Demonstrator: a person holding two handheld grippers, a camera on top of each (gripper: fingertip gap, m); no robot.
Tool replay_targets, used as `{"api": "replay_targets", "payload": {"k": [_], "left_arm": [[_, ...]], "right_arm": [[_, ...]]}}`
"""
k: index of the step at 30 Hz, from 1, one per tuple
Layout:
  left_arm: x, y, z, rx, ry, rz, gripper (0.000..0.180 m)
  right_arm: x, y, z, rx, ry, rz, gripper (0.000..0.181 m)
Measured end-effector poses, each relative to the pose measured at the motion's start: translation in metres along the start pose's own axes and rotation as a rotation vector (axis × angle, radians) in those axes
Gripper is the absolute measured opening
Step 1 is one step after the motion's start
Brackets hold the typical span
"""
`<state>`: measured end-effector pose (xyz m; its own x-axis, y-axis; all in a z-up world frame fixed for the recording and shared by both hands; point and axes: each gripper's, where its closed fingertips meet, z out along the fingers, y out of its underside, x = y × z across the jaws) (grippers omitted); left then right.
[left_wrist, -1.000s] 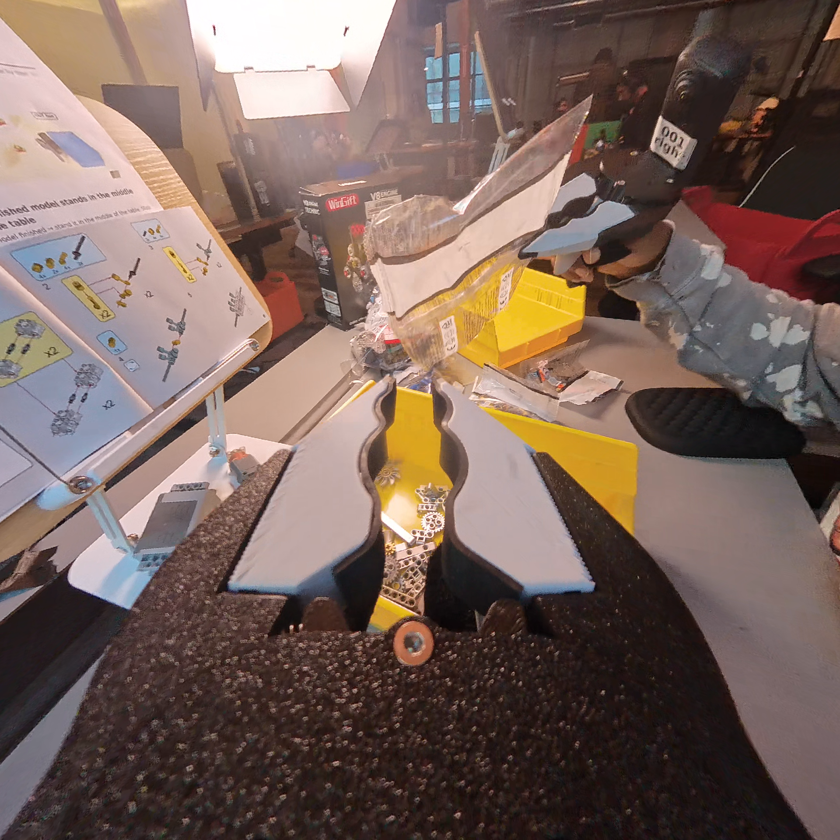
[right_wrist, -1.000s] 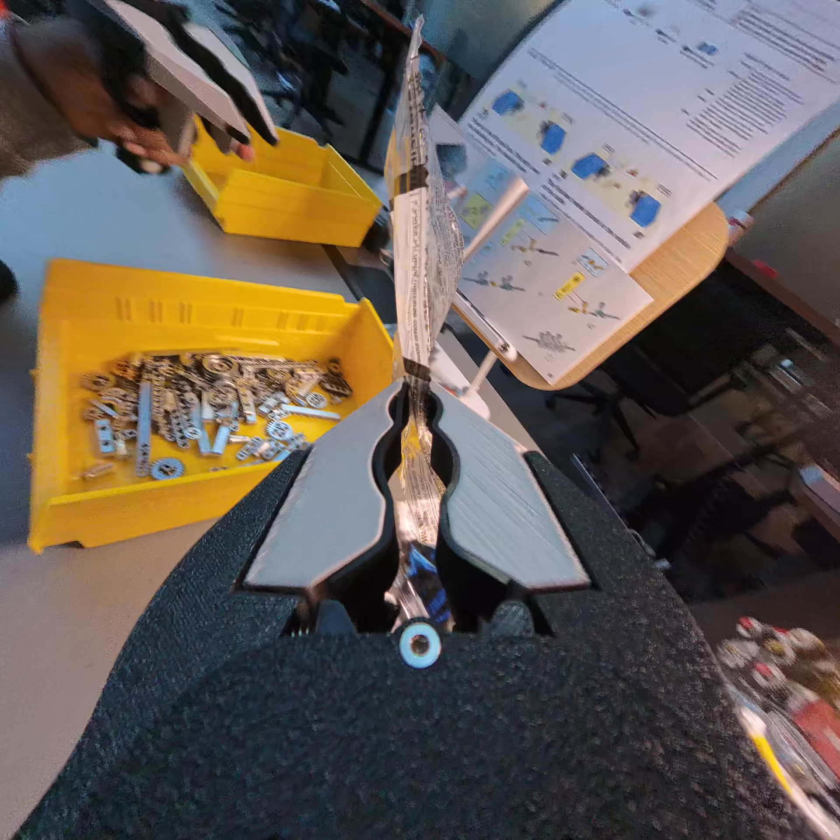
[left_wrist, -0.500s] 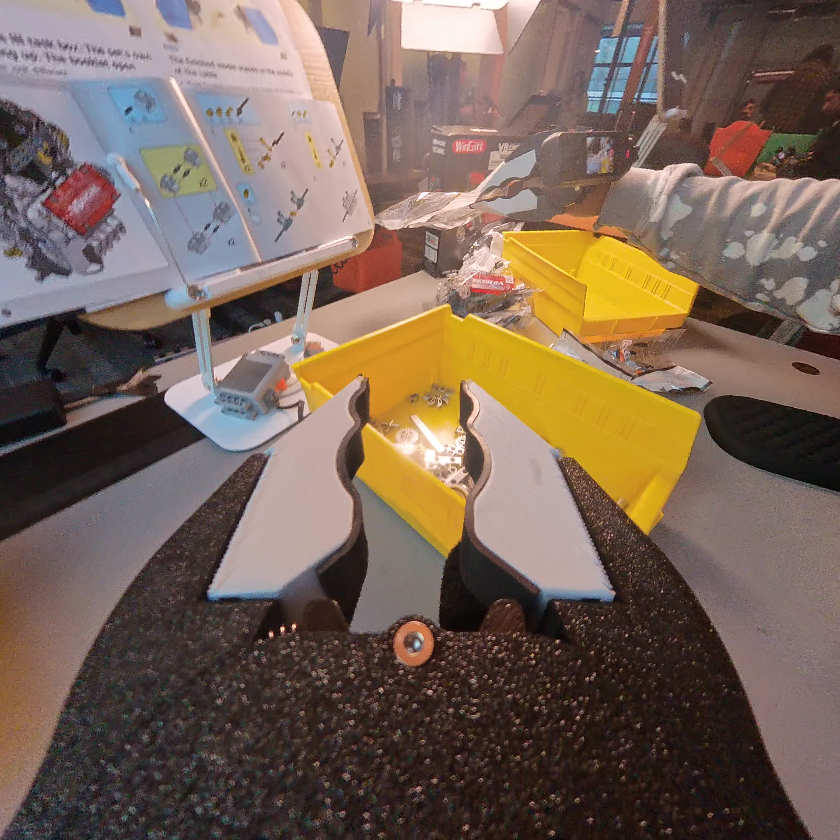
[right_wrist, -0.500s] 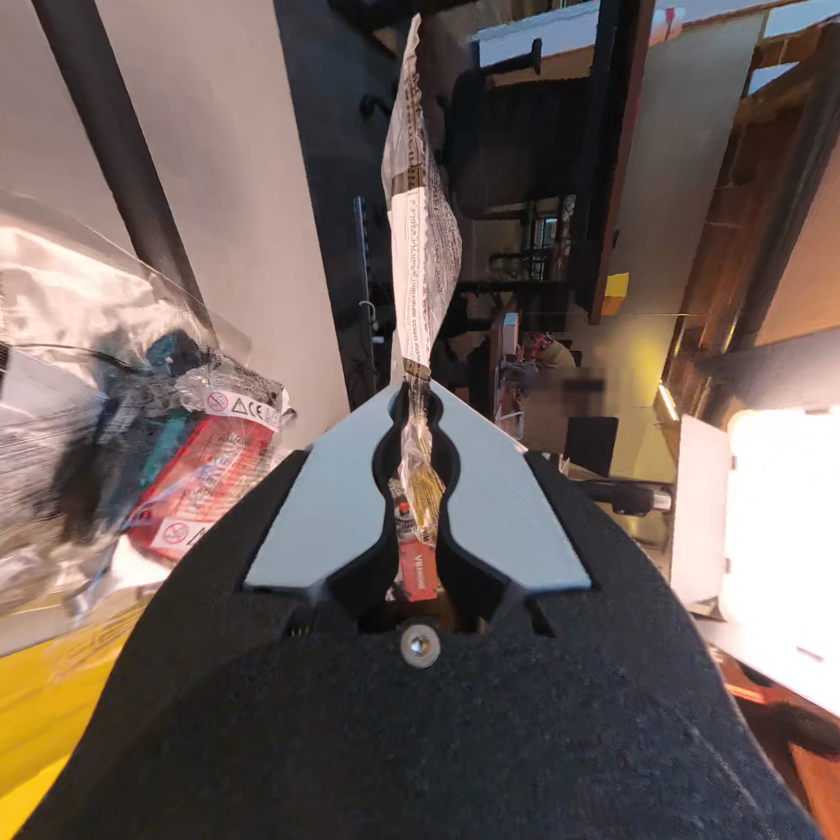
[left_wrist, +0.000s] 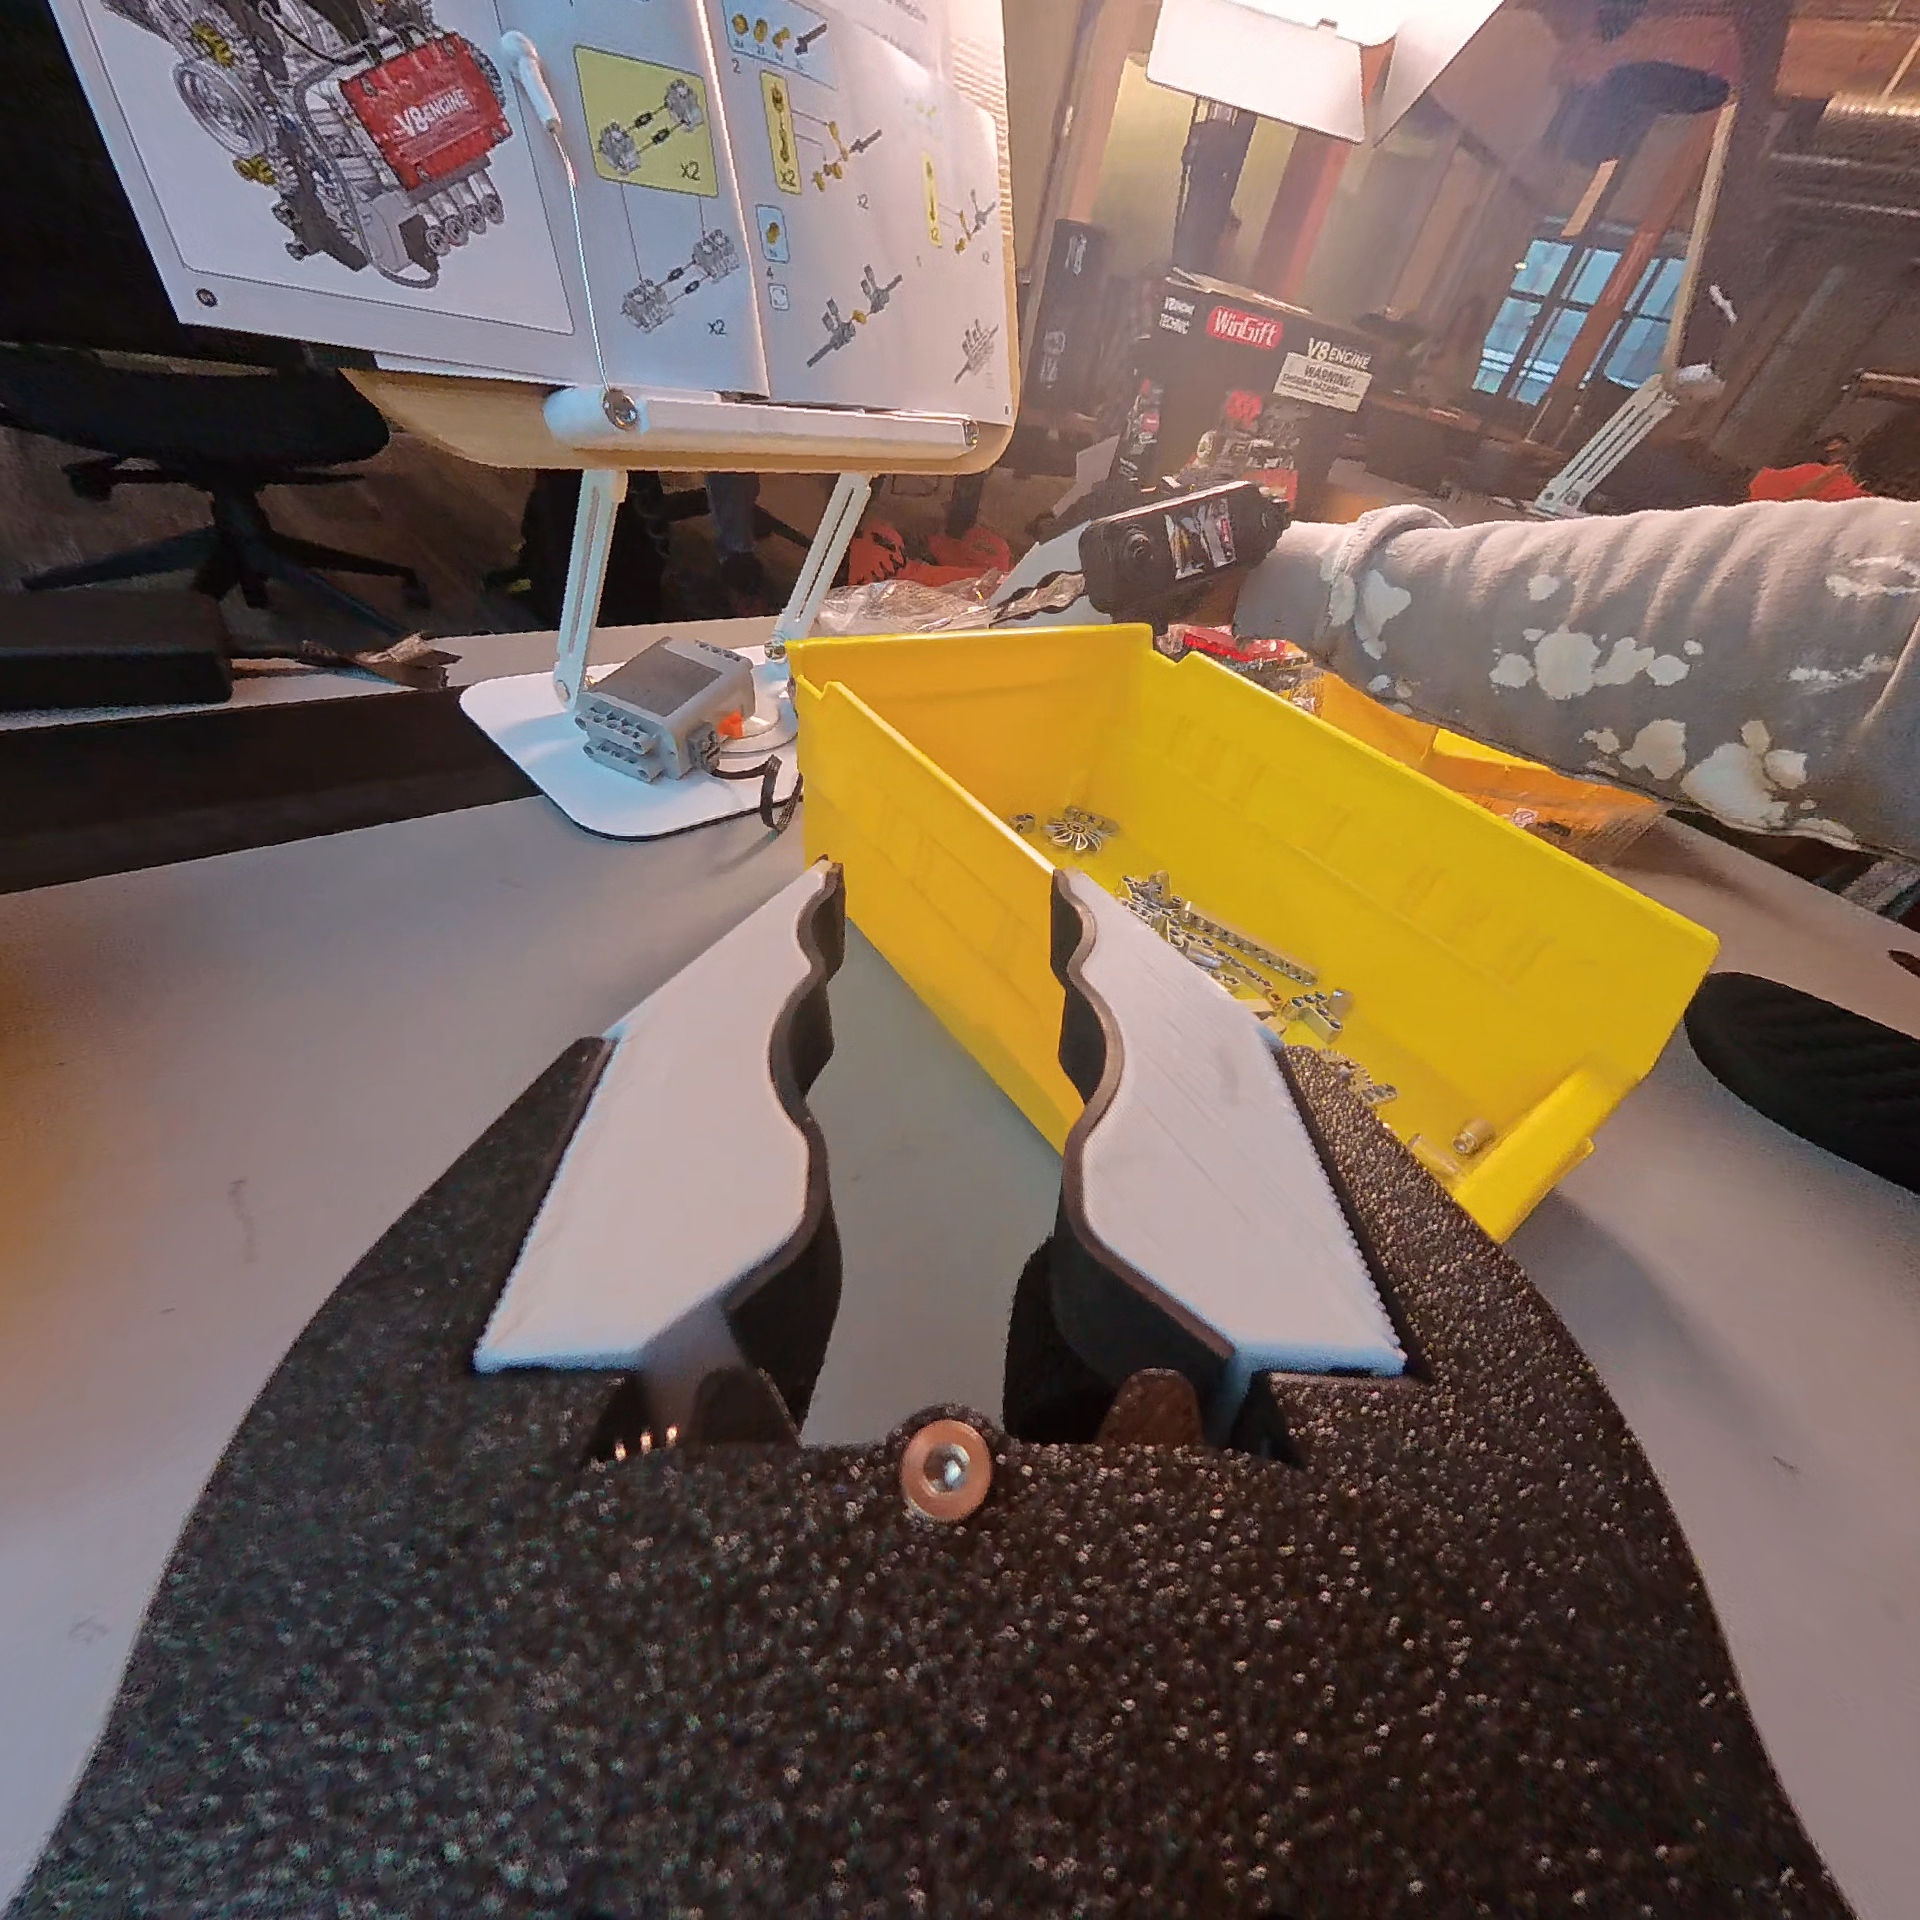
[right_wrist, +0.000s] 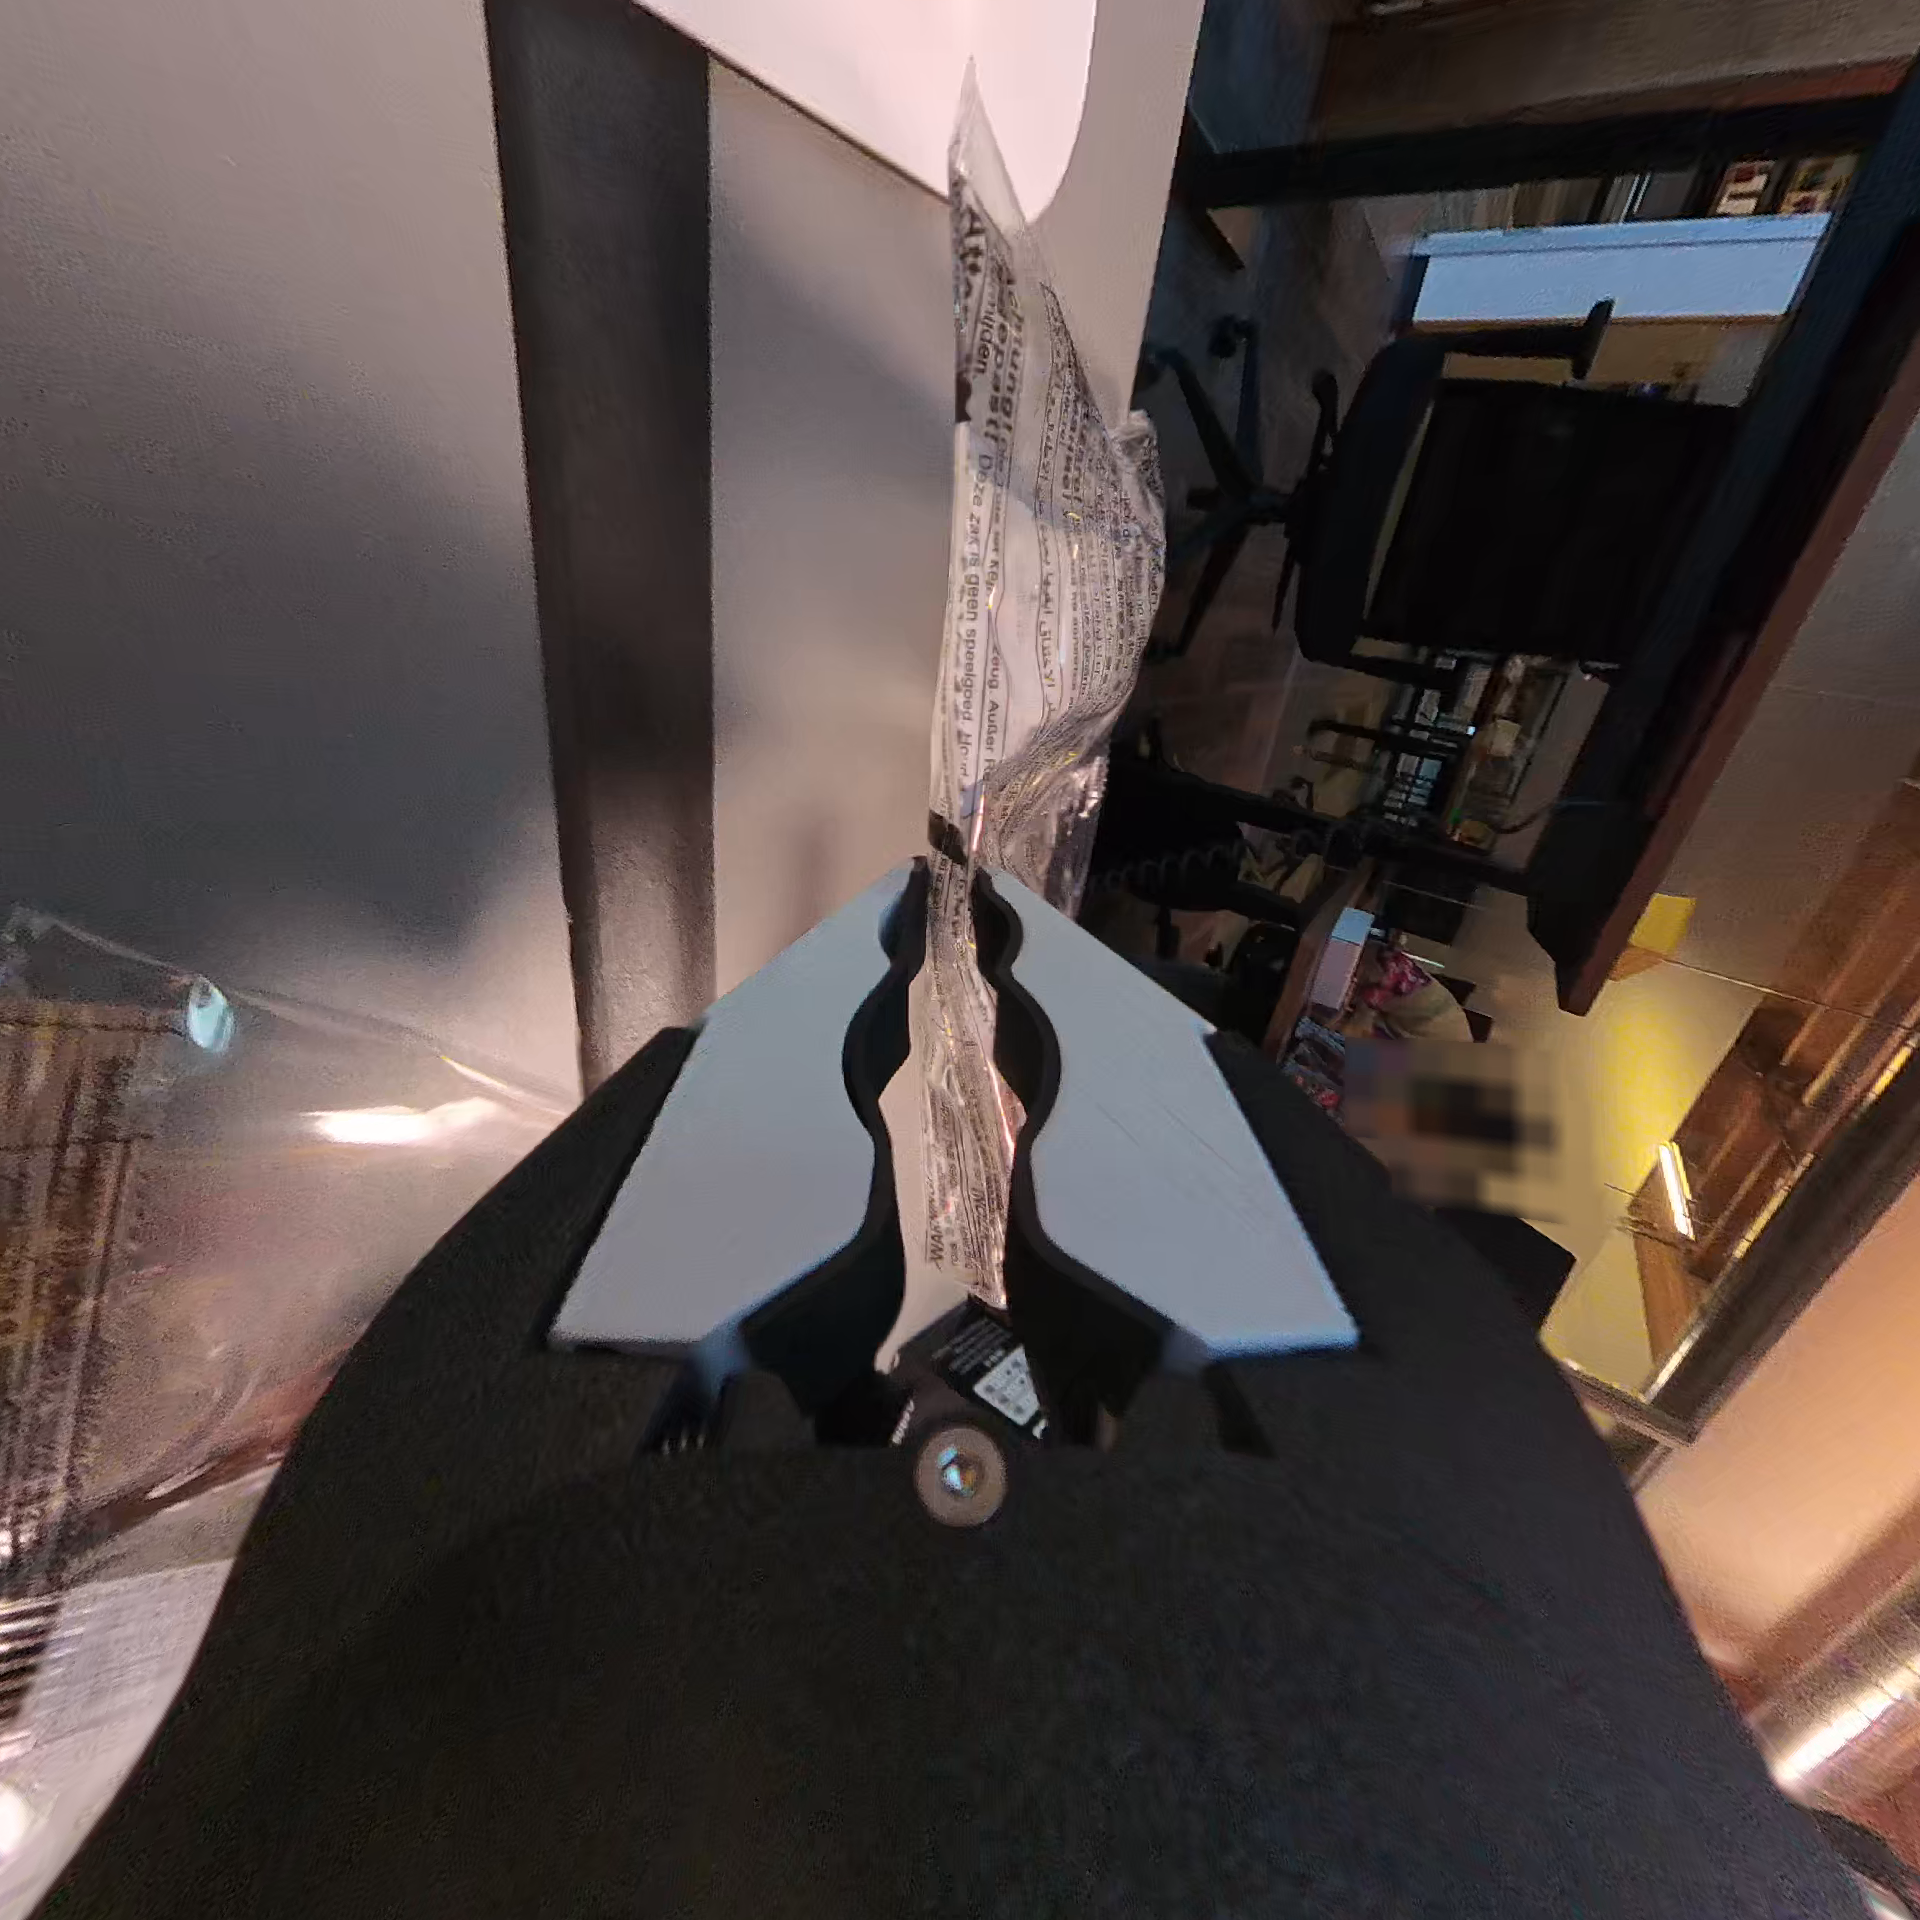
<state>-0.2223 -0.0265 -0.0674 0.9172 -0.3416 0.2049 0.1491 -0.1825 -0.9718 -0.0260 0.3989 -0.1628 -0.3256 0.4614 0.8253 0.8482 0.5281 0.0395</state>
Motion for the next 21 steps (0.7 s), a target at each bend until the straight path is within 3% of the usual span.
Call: {"api": "replay_targets", "payload": {"k": [13, 14, 15, 21], "left_arm": [[-0.001, 0.011, 0.0, 0.01, 0.035, -0.055, 0.037], [-0.001, 0.012, 0.0, 0.009, 0.036, -0.055, 0.037], [-0.001, 0.012, 0.0, 0.007, 0.035, -0.054, 0.037], [-0.004, 0.012, -0.003, 0.016, 0.024, -0.059, 0.037]], "right_arm": [[-0.022, -0.016, -0.007, 0.09, -0.125, 0.101, 0.034], [-0.023, -0.016, -0.005, 0.08, -0.12, 0.082, 0.032], [-0.023, -0.015, -0.002, 0.066, -0.107, 0.056, 0.018], [-0.008, -0.014, -0.007, 0.065, -0.047, 0.011, 0.0]]}}
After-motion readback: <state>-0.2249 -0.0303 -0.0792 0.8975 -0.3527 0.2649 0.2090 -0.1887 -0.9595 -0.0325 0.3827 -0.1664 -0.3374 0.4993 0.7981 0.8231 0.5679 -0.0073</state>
